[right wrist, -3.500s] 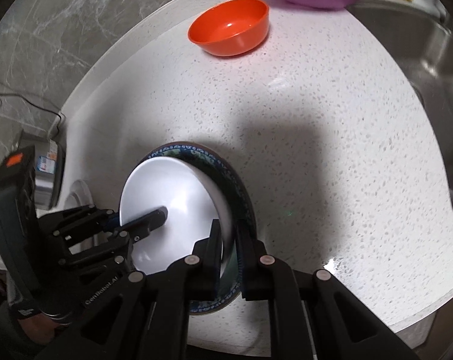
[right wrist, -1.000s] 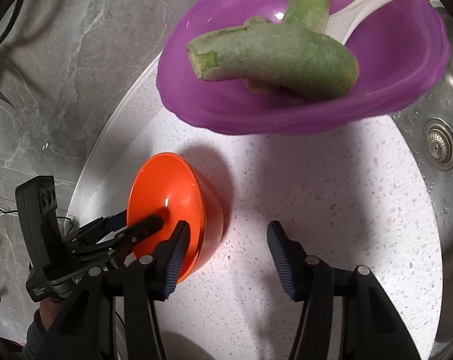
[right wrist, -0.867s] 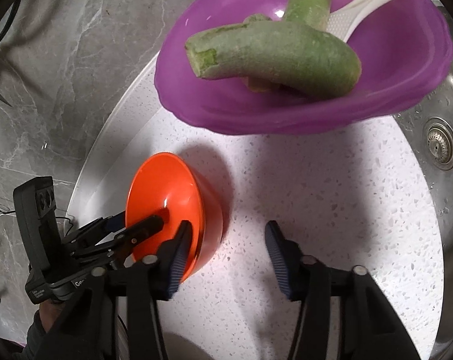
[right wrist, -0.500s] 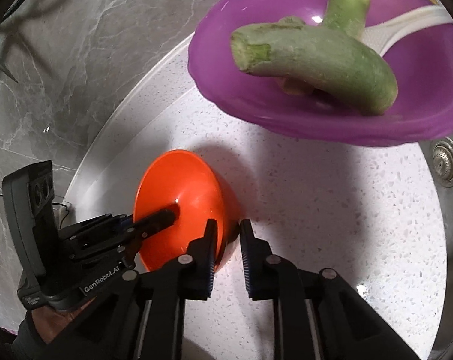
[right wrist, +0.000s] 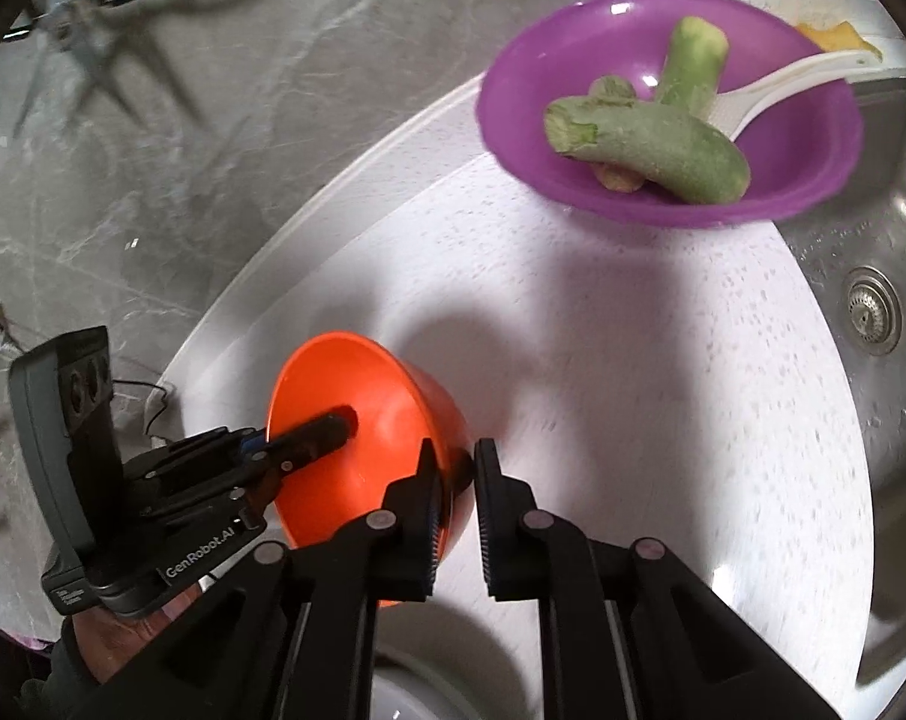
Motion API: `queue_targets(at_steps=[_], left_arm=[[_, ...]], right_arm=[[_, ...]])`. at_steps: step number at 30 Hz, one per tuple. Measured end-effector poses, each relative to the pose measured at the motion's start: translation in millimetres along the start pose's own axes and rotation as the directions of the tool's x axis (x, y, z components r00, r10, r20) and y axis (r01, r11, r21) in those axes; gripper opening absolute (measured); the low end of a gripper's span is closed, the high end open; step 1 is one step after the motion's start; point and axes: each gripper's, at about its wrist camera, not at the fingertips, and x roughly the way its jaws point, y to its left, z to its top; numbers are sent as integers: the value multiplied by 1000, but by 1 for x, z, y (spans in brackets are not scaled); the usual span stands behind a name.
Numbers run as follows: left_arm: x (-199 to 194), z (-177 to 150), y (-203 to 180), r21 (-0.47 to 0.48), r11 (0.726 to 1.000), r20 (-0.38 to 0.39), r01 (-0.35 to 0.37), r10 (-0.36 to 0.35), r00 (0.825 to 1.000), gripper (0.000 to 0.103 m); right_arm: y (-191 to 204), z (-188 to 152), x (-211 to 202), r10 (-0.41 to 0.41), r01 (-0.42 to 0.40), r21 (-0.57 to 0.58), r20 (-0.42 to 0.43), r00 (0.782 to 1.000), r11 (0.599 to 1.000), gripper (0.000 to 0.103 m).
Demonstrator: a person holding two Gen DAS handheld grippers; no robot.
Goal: Organize plates and bowls
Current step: 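Carry the orange bowl into the white bowl and open both grippers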
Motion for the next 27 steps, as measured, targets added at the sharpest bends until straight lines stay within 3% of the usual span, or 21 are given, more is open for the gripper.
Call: queue_targets(at_steps=[8,18,27], left_arm=[[-42,-54,-23,31,998,-6,47,-47,999,9],[-69,-134,-31,50,997,-58,65,-62,996,9],[-55,-183,-46,86,995,-98,50,-41,994,9]], right_arm=[[9,-53,-38,14,-14,8,-15,1000,1000,13],[23,-117,-45,9,-7,23,-92,996,1000,12],[6,-155,-37,-11,22,74,-141,990,997,12]])
